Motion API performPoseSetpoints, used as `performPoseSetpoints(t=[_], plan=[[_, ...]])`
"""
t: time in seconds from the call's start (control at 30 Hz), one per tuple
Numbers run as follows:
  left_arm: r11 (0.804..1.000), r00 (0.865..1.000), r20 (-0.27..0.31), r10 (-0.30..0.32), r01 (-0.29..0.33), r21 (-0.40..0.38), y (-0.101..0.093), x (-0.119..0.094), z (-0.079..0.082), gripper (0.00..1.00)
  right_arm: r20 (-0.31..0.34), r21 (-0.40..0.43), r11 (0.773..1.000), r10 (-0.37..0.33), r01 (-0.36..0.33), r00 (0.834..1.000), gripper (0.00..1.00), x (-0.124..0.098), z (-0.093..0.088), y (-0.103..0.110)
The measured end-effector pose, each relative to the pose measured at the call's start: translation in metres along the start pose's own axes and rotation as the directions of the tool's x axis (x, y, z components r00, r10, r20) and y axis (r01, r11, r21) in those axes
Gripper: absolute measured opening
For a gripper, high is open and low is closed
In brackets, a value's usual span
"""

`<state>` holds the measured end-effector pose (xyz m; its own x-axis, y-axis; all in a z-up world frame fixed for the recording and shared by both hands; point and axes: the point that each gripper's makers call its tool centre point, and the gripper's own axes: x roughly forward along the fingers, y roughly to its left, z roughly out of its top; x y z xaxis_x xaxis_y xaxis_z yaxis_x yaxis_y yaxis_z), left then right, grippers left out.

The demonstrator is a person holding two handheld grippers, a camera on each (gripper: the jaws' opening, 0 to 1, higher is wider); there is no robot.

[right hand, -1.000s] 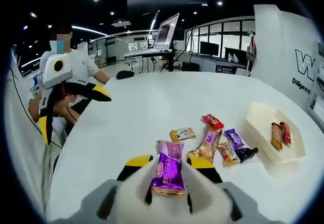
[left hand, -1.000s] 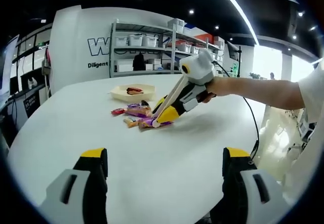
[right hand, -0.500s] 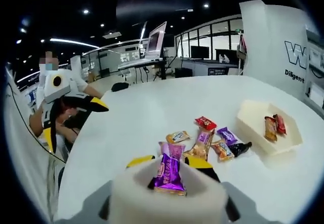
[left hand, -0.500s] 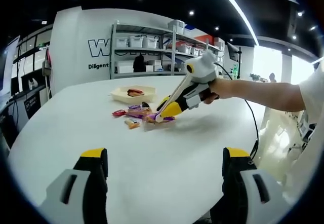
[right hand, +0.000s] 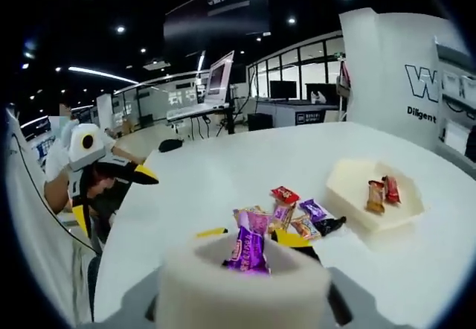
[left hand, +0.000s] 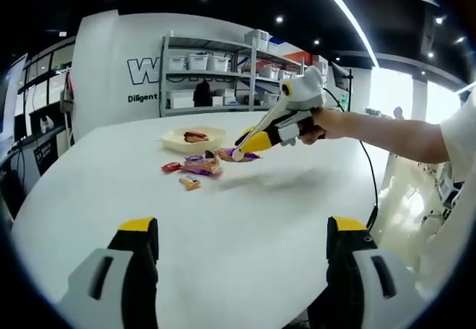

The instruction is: Place the target food into the container with the food tongs after gripping and lifting it, then release it inside without dropping or visibly crushing the food.

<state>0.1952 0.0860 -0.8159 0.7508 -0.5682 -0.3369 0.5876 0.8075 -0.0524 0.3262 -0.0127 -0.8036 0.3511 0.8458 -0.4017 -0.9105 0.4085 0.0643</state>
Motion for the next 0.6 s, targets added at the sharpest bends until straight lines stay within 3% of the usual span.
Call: performPoseSetpoints(t=[0.4, 0.6], plan=[[1.0, 1.0, 0.001, -0.002, 0.002, -0.001, 0.003, 0.002, 0.002, 0.92, 0.041, -0.014, 0.998, -0.057, 0.058, 0.998, 0.16, -0.01, 0.036, -0.029], [1.0, 1.0, 0.002, -0.005, 0.005, -0.012, 0.007, 0.006, 0.003, 0.92, 0.049, 0.008, 0.996, -0.084, 0.083, 0.995, 0.16, -0.011, 0.044, -0.049]])
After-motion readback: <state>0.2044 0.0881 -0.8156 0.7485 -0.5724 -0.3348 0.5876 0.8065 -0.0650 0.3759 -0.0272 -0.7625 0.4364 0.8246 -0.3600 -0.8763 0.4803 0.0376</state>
